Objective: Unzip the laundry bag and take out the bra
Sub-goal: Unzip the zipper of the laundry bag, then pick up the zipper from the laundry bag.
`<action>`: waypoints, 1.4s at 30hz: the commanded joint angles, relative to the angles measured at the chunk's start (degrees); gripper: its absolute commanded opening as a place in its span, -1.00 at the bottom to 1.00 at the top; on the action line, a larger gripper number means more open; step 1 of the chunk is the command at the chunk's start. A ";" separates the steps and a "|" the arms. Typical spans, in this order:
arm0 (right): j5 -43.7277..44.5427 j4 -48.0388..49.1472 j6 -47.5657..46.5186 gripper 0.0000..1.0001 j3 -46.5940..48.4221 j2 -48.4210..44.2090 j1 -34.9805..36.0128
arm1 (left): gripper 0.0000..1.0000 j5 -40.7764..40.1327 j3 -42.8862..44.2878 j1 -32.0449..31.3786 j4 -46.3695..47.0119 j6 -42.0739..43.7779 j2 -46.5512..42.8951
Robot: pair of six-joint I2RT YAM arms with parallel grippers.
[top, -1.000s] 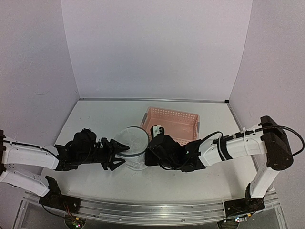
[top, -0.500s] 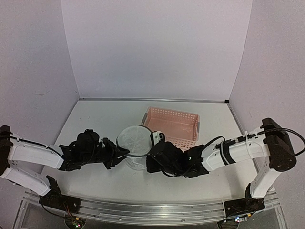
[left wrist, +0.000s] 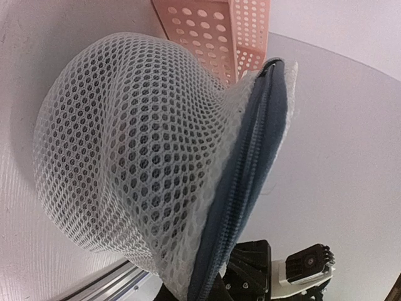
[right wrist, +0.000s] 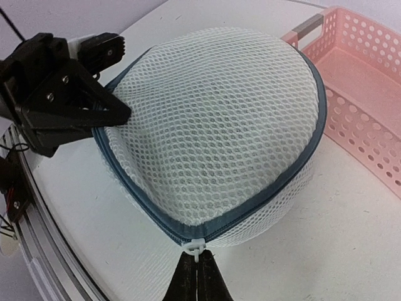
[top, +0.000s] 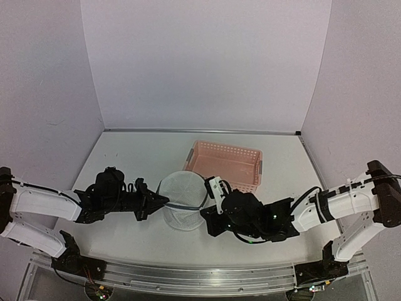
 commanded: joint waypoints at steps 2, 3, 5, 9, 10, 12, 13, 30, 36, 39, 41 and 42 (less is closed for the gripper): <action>-0.13 -0.05 -10.69 -1.00 -3.65 -5.65 0.11 | -1.00 5.72 -0.82 6.06 0.54 8.62 -0.40; -0.45 -0.03 -12.05 -1.00 -4.20 -6.19 0.04 | -1.00 8.29 -0.41 6.82 0.25 10.22 0.43; -1.13 -0.05 -14.52 -1.00 -4.98 -7.28 0.02 | -1.00 13.07 1.00 7.86 -0.26 13.65 2.28; 1.27 -0.22 -18.47 -1.00 -6.66 -9.39 0.01 | -1.00 18.70 3.20 9.09 -2.40 20.21 4.72; 2.36 -0.22 -19.32 -1.00 -7.11 -9.88 -0.03 | -1.00 19.56 3.65 9.56 -3.38 21.76 5.04; 3.90 -0.29 -21.53 -1.00 -7.86 -10.68 -0.28 | -1.00 20.55 4.84 10.89 -6.60 25.19 5.27; 4.52 -0.31 -22.55 -1.00 -8.33 -11.08 -0.40 | -1.00 20.83 5.47 11.79 -8.63 26.77 5.20; -9.36 0.20 -31.54 -1.00 -8.54 -12.27 -15.57 | -1.00 25.10 18.36 20.27 -35.00 49.99 7.59; -15.80 1.09 -30.87 -1.00 -7.15 -10.24 -16.35 | -1.00 26.30 21.02 21.56 -37.60 52.19 7.53; -20.65 1.89 -29.48 -1.00 -6.98 -9.90 -16.41 | -1.00 26.58 21.38 21.56 -38.67 52.85 7.33; -24.89 4.05 -28.47 -0.84 -7.68 -9.43 -16.38 | -1.00 27.05 21.32 21.56 -38.78 52.92 7.33; -26.40 6.23 -27.52 -0.72 -8.30 -9.17 -16.38 | -1.00 26.96 21.31 21.56 -38.72 52.91 7.33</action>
